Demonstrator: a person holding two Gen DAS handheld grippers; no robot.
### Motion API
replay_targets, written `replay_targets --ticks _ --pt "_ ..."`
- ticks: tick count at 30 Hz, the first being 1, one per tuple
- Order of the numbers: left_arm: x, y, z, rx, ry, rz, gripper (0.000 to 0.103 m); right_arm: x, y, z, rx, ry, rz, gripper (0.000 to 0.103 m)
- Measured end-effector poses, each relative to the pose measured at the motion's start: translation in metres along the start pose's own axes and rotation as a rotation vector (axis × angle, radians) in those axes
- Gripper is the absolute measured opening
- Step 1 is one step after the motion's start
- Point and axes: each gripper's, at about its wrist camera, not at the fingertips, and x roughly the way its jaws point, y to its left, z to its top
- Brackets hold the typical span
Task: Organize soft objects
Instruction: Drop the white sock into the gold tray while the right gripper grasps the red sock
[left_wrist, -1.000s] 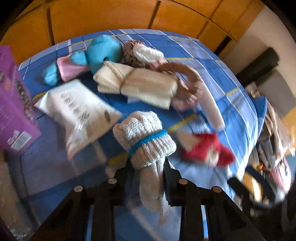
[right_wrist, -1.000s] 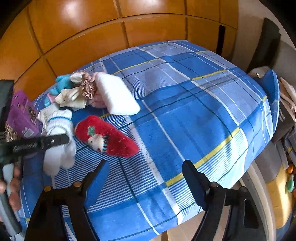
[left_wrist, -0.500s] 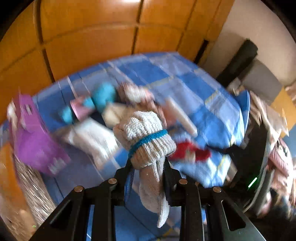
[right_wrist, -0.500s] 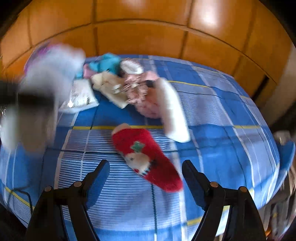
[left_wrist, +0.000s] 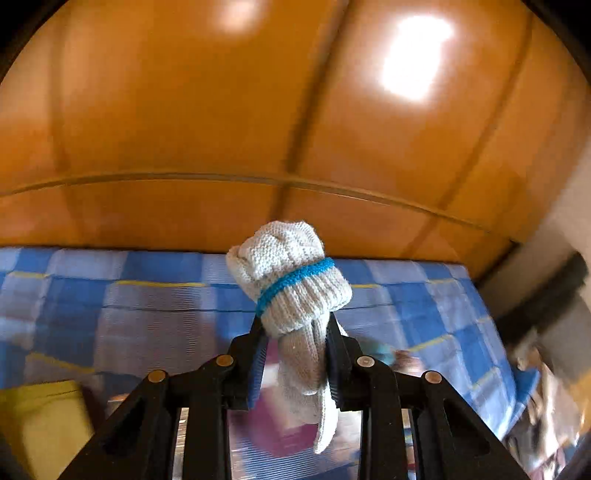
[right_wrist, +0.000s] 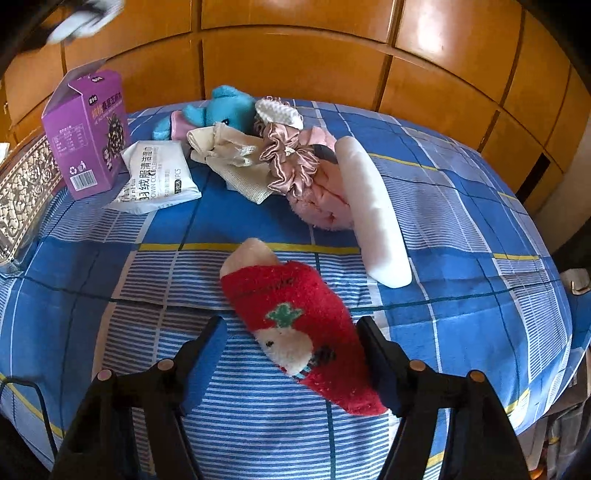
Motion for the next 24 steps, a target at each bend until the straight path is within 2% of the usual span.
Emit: replay_targets --ticks 4,9,13,16,19,24 --pt "-0.038 0.064 -0.025 -0.039 -0.040 0.101 0.028 0.002 -0.002 0.001 0.015 -0.005 0.001 0.074" --pt "-0.092 0.149 -0.086 -0.138 -0.082 0.196 0.028 0.003 0.000 0.002 0.018 0.009 -0.014 0.074" --pt "-0.114 0.200 -0.132 -0.207 -0.066 0.272 0.029 0.003 0.002 0.002 0.031 -0.003 -0.035 0.074" --pt "-0.106 0.227 -0.162 -0.234 -0.013 0.314 0.029 0.002 0.006 0.001 0.033 -0.011 -0.052 0.073" --pt "-0.085 0.246 -0.184 -0.279 0.046 0.309 0.029 0.000 0.010 0.001 0.028 -0.016 -0.067 0.069" --pt "-0.050 0.249 -0.192 -0.308 0.097 0.303 0.031 -0.003 0.020 0.001 0.000 -0.009 -0.084 0.051"
